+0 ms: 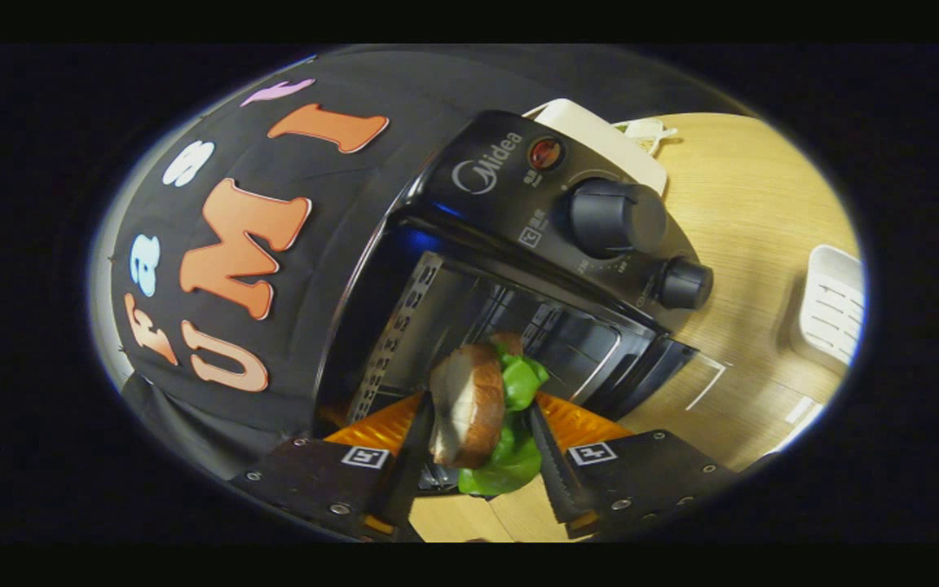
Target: Open the toaster oven, put the food inside, and close the toaster oven door.
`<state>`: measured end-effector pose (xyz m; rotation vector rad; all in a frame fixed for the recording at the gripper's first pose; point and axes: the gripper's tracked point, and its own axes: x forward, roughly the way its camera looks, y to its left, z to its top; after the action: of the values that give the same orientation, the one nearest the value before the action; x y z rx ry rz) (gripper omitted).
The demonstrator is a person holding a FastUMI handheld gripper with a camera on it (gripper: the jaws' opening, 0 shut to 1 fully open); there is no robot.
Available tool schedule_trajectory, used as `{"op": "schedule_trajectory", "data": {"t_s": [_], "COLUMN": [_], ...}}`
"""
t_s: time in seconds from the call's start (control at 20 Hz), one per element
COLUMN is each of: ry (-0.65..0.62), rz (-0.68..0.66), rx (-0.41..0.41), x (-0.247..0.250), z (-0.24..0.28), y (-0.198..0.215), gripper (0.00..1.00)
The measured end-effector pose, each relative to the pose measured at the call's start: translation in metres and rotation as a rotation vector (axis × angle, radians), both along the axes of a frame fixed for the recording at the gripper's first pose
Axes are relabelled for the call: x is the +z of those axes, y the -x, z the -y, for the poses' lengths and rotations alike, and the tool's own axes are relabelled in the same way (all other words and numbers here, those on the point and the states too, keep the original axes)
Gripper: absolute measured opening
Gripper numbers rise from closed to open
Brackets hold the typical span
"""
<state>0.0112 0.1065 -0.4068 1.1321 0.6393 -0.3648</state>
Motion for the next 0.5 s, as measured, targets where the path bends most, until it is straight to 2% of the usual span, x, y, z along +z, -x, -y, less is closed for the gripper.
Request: {"op": "schedule_trajectory", "data": {"t_s": [0.1,0.2,0.3,0.5], "ry": [-0.002,-0.001,0.008,0.084], "rz": [-0.037,-0.041,-0.03,-0.088], "rx": [0.026,0.051,0.084,0.251], "x": [0.004,0.014,0.032,0.044], "z": [-0.002,0.001,0.005,0.006], "y": [0.013,0.023,0.036,0.082], "gripper": [0.76,0.98,0.98,0.98]}}
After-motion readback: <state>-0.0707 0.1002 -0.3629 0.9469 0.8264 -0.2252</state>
